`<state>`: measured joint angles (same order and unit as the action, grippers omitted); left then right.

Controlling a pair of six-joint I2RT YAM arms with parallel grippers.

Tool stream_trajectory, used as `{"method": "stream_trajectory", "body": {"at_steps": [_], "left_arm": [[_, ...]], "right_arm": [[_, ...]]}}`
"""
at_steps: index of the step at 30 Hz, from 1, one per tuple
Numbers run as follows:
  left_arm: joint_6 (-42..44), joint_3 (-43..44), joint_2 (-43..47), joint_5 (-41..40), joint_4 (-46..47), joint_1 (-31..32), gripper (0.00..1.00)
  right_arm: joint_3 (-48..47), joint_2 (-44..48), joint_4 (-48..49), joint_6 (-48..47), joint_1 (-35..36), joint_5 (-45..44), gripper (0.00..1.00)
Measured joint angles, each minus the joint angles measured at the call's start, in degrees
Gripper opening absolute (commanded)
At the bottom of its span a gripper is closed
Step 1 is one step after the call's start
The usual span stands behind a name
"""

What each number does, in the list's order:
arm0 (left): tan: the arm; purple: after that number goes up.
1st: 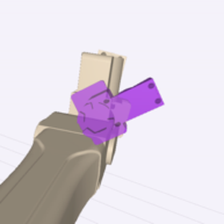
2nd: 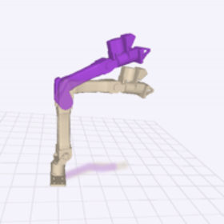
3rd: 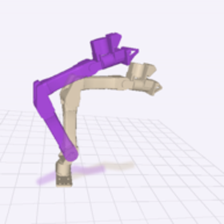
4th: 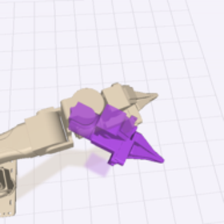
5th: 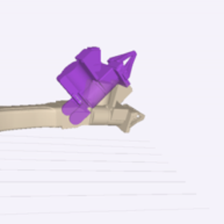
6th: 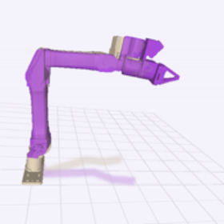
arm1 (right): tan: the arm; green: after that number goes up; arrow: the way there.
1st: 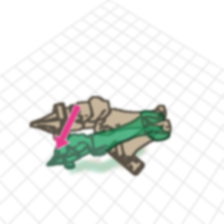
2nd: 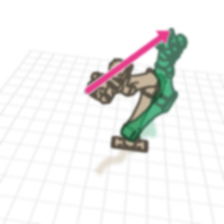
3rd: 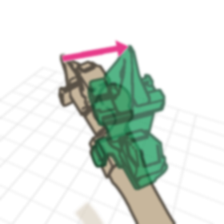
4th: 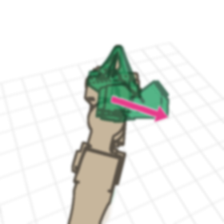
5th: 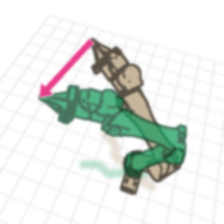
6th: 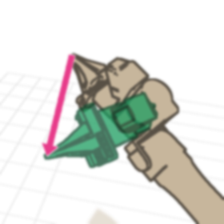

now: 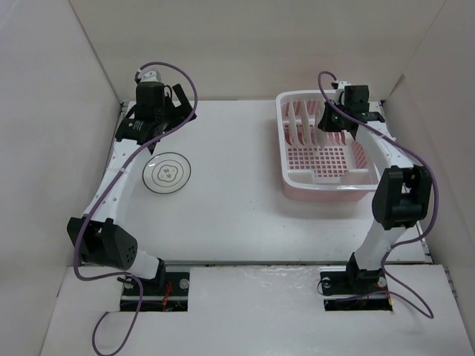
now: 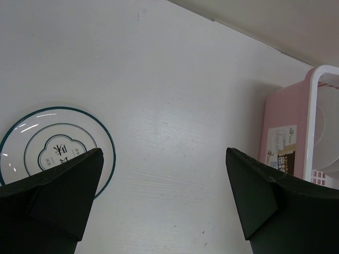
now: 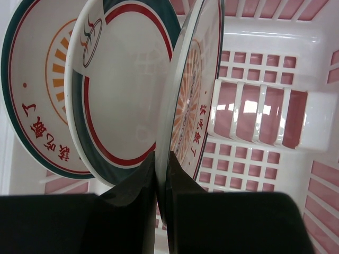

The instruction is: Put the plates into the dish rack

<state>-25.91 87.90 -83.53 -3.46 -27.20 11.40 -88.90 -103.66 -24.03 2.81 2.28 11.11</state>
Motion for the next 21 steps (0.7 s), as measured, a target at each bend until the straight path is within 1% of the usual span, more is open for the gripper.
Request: {"method": "stream_trajectory", "body": {"at_steps": [4,7,8,10,11,14,16,17,18,21], "left_arm": [[0.0,0.0,0.0,0.22,-0.11,0.0,1.0],[0.0,0.0,-0.02,0.26,-0.13,0.0,1.0],[0.02,0.0,-0.02,0.31,-0.13,0.0,1.0],[0.0,0.0,-0.02,0.37,-0.13,0.0,1.0],[0.0,0.0,-0.02,0.39,-0.13,0.0,1.0],[0.0,0.0,-0.02,0.42,-0.13,0.0,1.0],[0.0,0.0,-0.02,0.42,-0.13,0.0,1.0],[0.0,0.0,-0.02,0.42,-0.13,0.0,1.0],[0.0,0.0,-0.02,0.42,-0.13,0.0,1.0],[0.0,0.0,-0.02,0.42,-0.13,0.0,1.0]], "right_arm": [[-0.5,-0.24,-0.46,-0.07,0.48,-1.16,0.13],[-0.98,-0.72,-0.7,-0.2,0.48,-2.4,0.25],[-1.07,-0.85,-0.72,-0.33,0.46,-3.13,0.32],[-1.4,-0.94,-0.83,-0.46,0.42,-3.96,0.38],[-1.64,-0.94,-0.83,-0.48,0.39,-4.48,0.41],[-2.21,-0.94,-0.83,-0.61,0.37,-4.96,0.43],[-2.45,-0.94,-0.83,-0.63,0.37,-4.94,0.5],[-2.54,-0.94,-0.83,-0.61,0.37,-4.94,0.53],[-2.62,-0.94,-0.85,-0.66,0.37,-4.92,0.53],[-3.15,-0.94,-1.09,-0.72,0.37,-4.85,0.61]]}}
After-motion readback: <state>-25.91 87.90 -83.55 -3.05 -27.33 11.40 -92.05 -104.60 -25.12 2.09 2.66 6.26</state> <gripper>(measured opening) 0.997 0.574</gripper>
